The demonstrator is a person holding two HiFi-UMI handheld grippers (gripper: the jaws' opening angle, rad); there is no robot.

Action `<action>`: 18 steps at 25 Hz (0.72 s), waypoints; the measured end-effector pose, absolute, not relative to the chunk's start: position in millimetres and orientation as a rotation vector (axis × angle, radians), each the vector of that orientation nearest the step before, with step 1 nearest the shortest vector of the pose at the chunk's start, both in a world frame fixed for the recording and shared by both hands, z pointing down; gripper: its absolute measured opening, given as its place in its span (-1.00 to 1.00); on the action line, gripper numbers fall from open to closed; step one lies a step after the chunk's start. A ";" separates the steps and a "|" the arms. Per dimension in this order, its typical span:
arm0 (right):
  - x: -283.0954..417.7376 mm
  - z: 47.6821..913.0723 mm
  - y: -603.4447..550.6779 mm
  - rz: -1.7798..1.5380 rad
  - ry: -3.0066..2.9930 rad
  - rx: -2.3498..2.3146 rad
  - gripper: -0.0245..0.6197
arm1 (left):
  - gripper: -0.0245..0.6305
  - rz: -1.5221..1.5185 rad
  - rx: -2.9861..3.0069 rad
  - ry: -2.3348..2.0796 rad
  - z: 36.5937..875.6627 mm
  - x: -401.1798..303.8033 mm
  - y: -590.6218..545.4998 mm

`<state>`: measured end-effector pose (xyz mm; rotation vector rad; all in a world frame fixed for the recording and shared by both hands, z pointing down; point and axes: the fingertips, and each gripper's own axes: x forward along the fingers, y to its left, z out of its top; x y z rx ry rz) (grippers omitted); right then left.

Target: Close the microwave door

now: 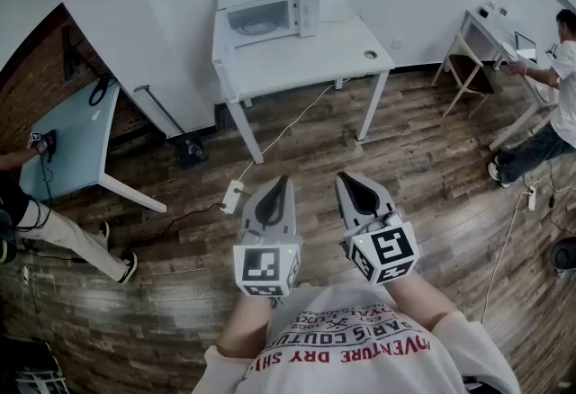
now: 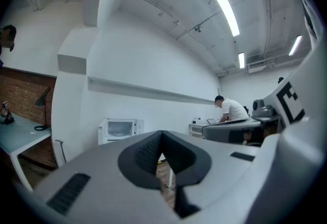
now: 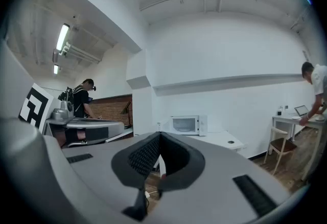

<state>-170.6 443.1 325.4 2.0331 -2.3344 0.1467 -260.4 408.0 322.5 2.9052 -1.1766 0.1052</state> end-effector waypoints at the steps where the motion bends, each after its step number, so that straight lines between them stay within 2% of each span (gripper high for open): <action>1: -172.3 325.9 442.8 0.149 -2.334 2.034 -0.89 | -0.91 0.107 2.903 -1.174 323.2 -262.1 407.7; 18: -203.8 346.7 399.1 0.214 -2.302 2.079 -0.89 | -0.91 0.128 2.887 -1.076 347.6 -294.4 365.2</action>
